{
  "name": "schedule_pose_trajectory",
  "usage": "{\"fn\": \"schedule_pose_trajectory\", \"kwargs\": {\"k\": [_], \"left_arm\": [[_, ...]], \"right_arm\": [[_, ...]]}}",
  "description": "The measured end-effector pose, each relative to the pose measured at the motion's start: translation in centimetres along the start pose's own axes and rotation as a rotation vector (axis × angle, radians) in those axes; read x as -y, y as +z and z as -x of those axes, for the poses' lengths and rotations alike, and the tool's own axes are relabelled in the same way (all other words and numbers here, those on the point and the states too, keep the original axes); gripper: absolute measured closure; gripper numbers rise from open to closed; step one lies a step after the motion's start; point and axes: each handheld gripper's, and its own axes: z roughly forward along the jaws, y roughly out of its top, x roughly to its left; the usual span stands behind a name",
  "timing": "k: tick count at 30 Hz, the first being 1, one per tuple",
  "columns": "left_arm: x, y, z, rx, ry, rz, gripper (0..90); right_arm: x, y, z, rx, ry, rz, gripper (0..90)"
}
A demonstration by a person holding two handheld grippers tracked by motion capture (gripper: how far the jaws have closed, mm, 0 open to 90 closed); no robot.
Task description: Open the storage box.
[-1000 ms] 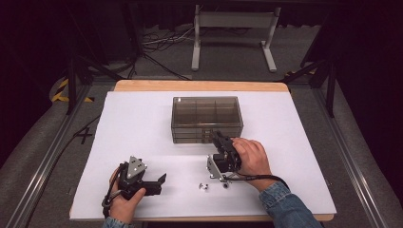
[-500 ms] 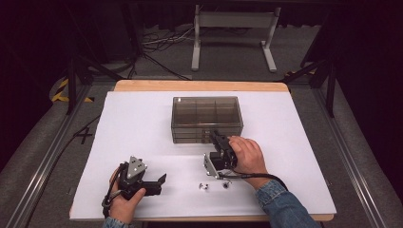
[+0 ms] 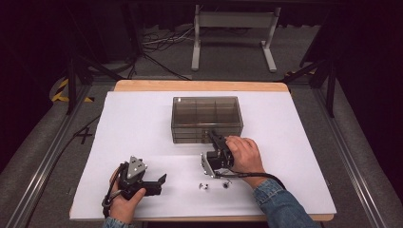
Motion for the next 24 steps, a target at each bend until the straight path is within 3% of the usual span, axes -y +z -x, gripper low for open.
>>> {"fn": "schedule_pose_trajectory", "kwargs": {"k": [12, 24], "left_arm": [[0.0, 0.0, 0.0, -0.001, 0.001, -0.001, 0.3], [0.0, 0.0, 0.0, -0.001, 0.002, -0.001, 0.3]], "right_arm": [[-0.3, -0.1, -0.1, -0.004, -0.004, -0.010, 79.9], [-0.6, -1.8, 0.0, -0.005, 0.010, 0.004, 80.0]]}}
